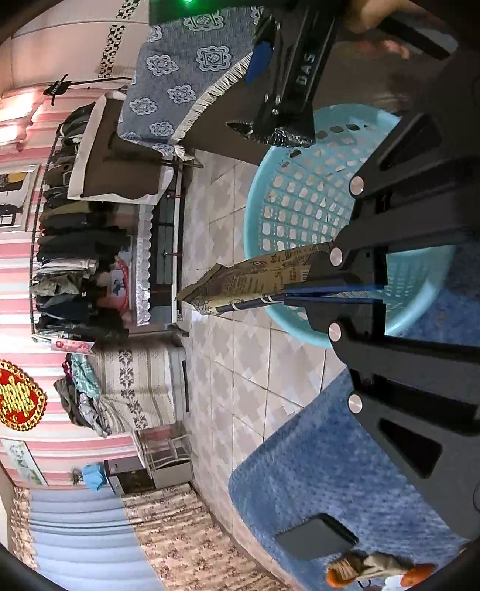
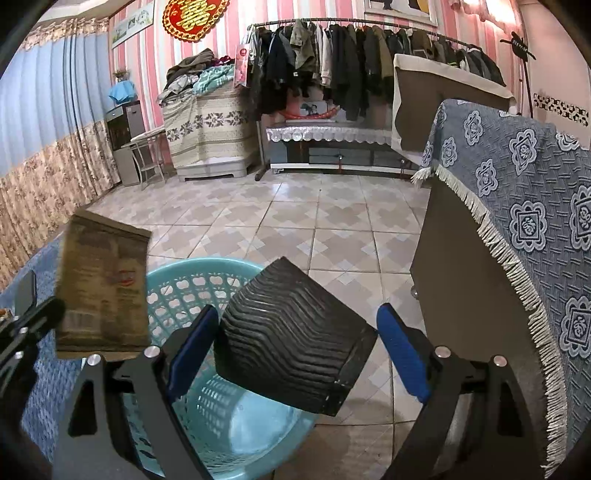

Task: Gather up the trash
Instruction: 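Carry the black cup and wrapper to the blue basket and release both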

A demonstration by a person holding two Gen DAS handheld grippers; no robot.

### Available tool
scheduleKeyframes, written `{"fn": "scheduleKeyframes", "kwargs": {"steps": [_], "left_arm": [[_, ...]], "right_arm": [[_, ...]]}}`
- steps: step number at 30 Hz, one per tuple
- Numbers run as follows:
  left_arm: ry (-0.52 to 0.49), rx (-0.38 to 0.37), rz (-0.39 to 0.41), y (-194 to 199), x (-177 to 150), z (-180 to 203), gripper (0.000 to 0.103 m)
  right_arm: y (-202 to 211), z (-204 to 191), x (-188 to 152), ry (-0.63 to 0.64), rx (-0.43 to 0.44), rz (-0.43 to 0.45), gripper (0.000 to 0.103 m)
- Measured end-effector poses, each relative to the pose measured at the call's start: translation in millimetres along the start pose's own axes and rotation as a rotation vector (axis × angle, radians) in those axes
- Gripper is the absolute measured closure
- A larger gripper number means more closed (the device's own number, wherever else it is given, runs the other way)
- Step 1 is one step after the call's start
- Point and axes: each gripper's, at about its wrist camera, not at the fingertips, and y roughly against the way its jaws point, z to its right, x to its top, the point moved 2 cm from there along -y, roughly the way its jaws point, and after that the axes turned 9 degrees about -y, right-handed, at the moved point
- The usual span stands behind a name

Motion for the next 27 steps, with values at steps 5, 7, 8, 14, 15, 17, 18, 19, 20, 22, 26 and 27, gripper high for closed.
{"fn": "scheduleKeyframes", "kwargs": {"steps": [5, 7, 8, 14, 15, 17, 18, 19, 20, 22, 26, 27], "left_arm": [[0.012, 0.035, -0.018, -5, -2, -7, 0.046], [0.048, 0.102, 0.005, 1, -2, -17, 0.026], [0.063, 0.121, 0.021, 6, -1, -23, 0.024], [0.108, 0.222, 0.050, 24, 2, -58, 0.010], [0.113, 0.237, 0.056, 27, 2, -62, 0.009], [0.120, 0.270, 0.066, 33, 3, -70, 0.007], [0.123, 0.279, 0.068, 35, 2, -73, 0.006], [0.130, 0.291, 0.070, 39, 0, -78, 0.005], [0.137, 0.297, 0.070, 42, -2, -81, 0.005], [0.152, 0.302, 0.065, 47, -5, -89, 0.005], [0.166, 0.314, 0.059, 54, -13, -97, 0.005], [0.168, 0.318, 0.056, 55, -15, -99, 0.005]], "right_arm": [[0, -2, -2, 0.003, -0.003, -0.012, 0.017], [0, -5, -3, 0.008, -0.002, -0.014, 0.017], [1, -7, -4, 0.015, -0.002, -0.013, 0.017], [3, -27, -7, 0.066, 0.009, -0.010, 0.017], [3, -31, -8, 0.074, 0.011, -0.011, 0.017], [2, -39, -10, 0.094, 0.018, -0.014, 0.017], [2, -44, -12, 0.100, 0.021, -0.016, 0.017], [2, -48, -13, 0.108, 0.029, -0.021, 0.017], [1, -51, -15, 0.109, 0.032, -0.023, 0.017], [1, -56, -17, 0.106, 0.038, -0.028, 0.017], [-3, -63, -22, 0.100, 0.039, -0.039, 0.017], [-5, -64, -21, 0.102, 0.041, -0.043, 0.017]]}}
